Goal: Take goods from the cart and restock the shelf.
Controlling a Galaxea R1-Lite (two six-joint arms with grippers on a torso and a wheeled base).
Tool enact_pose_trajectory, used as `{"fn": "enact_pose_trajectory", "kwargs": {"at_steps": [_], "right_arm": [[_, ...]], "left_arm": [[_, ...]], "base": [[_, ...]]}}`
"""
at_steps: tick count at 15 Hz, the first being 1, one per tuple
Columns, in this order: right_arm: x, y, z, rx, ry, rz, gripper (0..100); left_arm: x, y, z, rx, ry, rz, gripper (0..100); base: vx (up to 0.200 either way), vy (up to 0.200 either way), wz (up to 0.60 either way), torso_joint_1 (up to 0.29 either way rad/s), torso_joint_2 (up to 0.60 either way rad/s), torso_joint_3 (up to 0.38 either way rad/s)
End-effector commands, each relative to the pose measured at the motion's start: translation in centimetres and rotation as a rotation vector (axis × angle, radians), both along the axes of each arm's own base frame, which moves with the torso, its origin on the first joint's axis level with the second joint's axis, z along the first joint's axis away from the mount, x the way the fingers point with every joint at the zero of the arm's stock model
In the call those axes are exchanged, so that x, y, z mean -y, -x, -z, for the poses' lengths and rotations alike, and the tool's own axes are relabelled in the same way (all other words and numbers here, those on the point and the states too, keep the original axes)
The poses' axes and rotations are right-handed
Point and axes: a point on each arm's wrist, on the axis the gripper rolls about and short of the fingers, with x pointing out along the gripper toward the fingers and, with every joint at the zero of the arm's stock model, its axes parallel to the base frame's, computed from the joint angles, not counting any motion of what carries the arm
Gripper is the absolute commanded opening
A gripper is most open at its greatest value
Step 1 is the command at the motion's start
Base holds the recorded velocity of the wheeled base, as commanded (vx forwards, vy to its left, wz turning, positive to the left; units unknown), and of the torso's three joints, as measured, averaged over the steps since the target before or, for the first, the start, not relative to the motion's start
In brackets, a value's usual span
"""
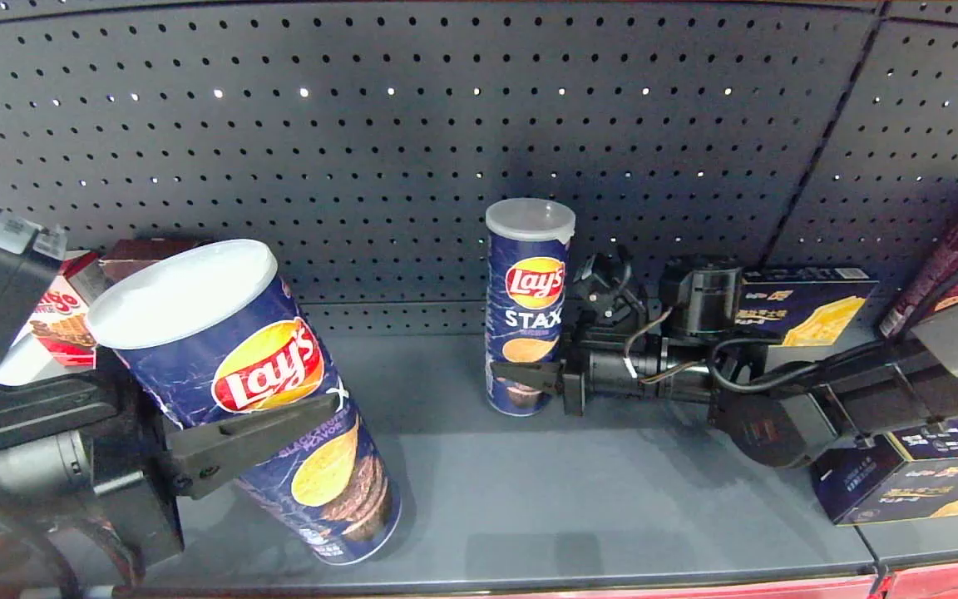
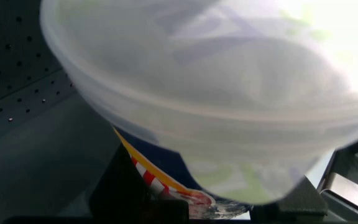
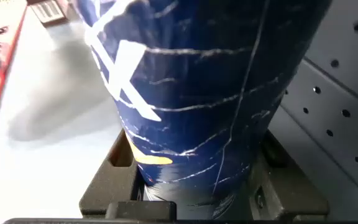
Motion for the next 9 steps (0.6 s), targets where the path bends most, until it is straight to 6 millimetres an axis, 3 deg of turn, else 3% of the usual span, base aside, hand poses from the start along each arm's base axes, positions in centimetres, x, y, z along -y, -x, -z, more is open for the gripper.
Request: {"fn": "enact_pose_trajectory", "kwargs": {"at_steps": [1, 6, 9], "right_arm": [[0.1, 3.1, -2.2, 0.044, -0.026, -0.006, 0], [0.5, 8.0, -2.5, 0.061, -0.036, -0.030, 0], [0.9, 10.7, -1.6, 0.042, -0.017, -0.046, 0]], "left_arm": [[0.0, 0.0, 0.1, -0.002, -0.001, 0.003, 0], [0.1, 0.1, 0.0, 0.002, -0.001, 0.006, 0], [0.0, 0.1, 0.1, 0.001, -0.001, 0.006, 0]], "base": [[0.000, 0.000, 0.00, 0.000, 0.00, 0.000], [0.000, 0.000, 0.00, 0.000, 0.00, 0.000], [0.000, 0.000, 0.00, 0.000, 0.00, 0.000]]}}
